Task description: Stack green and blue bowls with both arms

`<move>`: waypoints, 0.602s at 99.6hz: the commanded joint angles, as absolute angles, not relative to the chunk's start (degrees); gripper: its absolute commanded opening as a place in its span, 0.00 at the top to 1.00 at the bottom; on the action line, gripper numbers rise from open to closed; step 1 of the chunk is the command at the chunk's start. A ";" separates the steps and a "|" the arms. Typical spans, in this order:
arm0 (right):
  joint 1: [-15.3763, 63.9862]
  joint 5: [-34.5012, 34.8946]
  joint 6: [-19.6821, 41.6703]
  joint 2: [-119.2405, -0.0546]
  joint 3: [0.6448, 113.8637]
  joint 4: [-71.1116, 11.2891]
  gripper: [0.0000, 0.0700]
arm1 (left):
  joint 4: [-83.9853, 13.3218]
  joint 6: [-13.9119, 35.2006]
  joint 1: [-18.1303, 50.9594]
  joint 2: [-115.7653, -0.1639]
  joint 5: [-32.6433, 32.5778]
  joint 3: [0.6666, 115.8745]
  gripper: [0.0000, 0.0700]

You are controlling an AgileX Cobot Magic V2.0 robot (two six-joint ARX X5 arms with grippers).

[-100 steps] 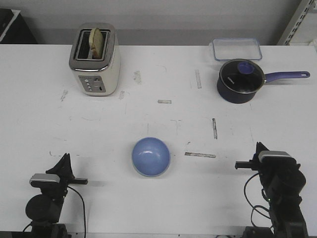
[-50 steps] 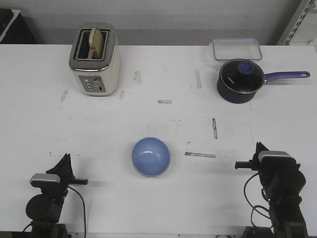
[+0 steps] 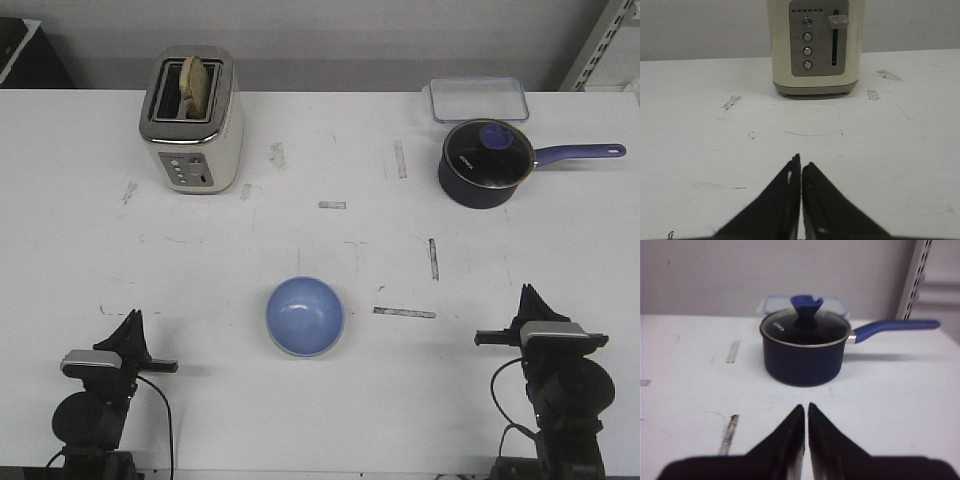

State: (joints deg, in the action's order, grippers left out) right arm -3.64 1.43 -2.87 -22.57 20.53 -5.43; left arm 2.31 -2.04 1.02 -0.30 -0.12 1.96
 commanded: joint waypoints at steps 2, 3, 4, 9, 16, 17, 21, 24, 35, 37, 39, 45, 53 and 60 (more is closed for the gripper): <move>-3.79 1.45 -6.04 -19.75 16.49 -2.28 1.00 | 2.94 -2.15 1.04 -0.25 -0.19 0.73 1.00; -3.79 1.45 -6.11 -18.98 15.64 -1.80 1.00 | 2.94 -2.15 1.04 -0.25 -0.21 0.73 1.00; -3.79 1.45 -6.13 -18.72 15.33 -1.63 1.00 | 2.94 -2.13 1.02 -0.25 -0.19 0.73 1.00; -3.79 1.45 -6.09 -16.12 12.67 -0.56 1.00 | 2.96 -2.15 1.04 -0.25 -0.19 0.73 1.00; -3.79 1.48 -6.02 -12.47 9.30 0.49 0.99 | 2.94 -2.15 1.04 -0.25 -0.21 0.73 1.00; -3.79 1.50 -6.02 -11.94 8.86 0.51 1.00 | 2.94 -2.15 1.04 -0.25 -0.19 0.73 1.00; -3.77 1.58 -6.02 -9.91 7.27 0.51 1.00 | 2.96 -2.15 1.04 -0.25 -0.21 0.73 1.00; -3.77 1.56 -5.96 -8.34 6.15 0.49 1.00 | 2.96 -2.15 1.04 -0.25 -0.19 0.73 1.00; -3.77 1.54 -5.82 -2.24 2.17 0.54 1.00 | 2.94 -2.15 1.04 -0.25 -0.21 0.73 1.00; -3.77 1.52 -5.80 -1.02 1.45 0.64 1.00 | 2.96 -2.15 1.04 -0.25 -0.21 0.73 1.00; -3.77 1.56 -5.78 0.21 0.67 0.73 0.99 | 2.96 -2.15 1.04 -0.25 -0.21 0.73 1.00; -3.77 1.48 -6.04 -0.05 0.73 -0.51 1.00 | 2.98 -2.15 1.02 -0.25 -0.19 0.73 1.00; -3.79 1.39 -6.02 -0.05 0.73 -0.36 1.00 | 3.01 -2.15 1.04 -0.23 -0.19 0.73 1.00; -3.77 1.43 -5.93 -0.05 0.73 -0.03 1.00 | 2.98 -2.15 1.04 -0.27 -0.19 0.73 1.00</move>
